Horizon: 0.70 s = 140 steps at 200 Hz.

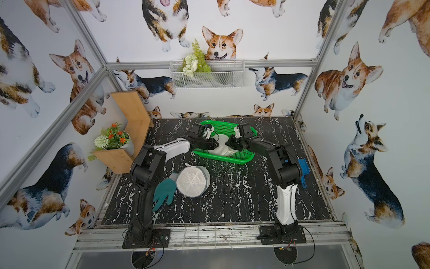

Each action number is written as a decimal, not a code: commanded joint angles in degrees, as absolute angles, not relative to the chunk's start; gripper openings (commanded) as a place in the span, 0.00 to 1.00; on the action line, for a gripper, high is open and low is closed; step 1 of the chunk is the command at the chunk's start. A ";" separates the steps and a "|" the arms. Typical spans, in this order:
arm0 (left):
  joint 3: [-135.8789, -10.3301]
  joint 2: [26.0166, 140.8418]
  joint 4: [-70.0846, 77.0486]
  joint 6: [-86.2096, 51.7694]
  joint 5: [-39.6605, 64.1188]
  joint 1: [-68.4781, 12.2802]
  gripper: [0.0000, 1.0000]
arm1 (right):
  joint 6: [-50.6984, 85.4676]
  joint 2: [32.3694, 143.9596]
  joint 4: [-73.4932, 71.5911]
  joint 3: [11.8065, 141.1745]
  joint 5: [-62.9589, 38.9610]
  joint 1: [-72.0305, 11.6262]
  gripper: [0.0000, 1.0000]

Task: Turn the laundry bag inside out
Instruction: Pick up the laundry bag and place it in the bin.

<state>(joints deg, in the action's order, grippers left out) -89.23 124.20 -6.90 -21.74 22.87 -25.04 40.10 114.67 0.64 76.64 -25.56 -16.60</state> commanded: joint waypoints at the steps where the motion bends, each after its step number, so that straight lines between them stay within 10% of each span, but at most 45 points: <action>1: -91.13 121.72 -8.61 -18.34 18.67 -25.54 0.31 | 40.52 111.91 -1.28 77.46 -25.71 -16.37 0.03; 43: -84.80 106.59 4.11 -8.21 5.70 -28.33 0.45 | 43.34 105.22 7.70 82.15 -19.21 -15.52 0.00; 91: -71.19 90.97 23.03 10.01 13.93 -31.70 0.64 | 46.92 98.45 18.03 90.30 -16.22 -14.46 0.00; 140: -72.52 85.00 11.49 36.64 15.46 -37.75 0.76 | 50.15 90.78 23.25 91.93 -17.75 -14.24 0.00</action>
<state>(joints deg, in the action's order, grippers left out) -70.74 85.91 15.88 20.32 15.46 -36.01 47.75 93.49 19.00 91.48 -16.99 -14.24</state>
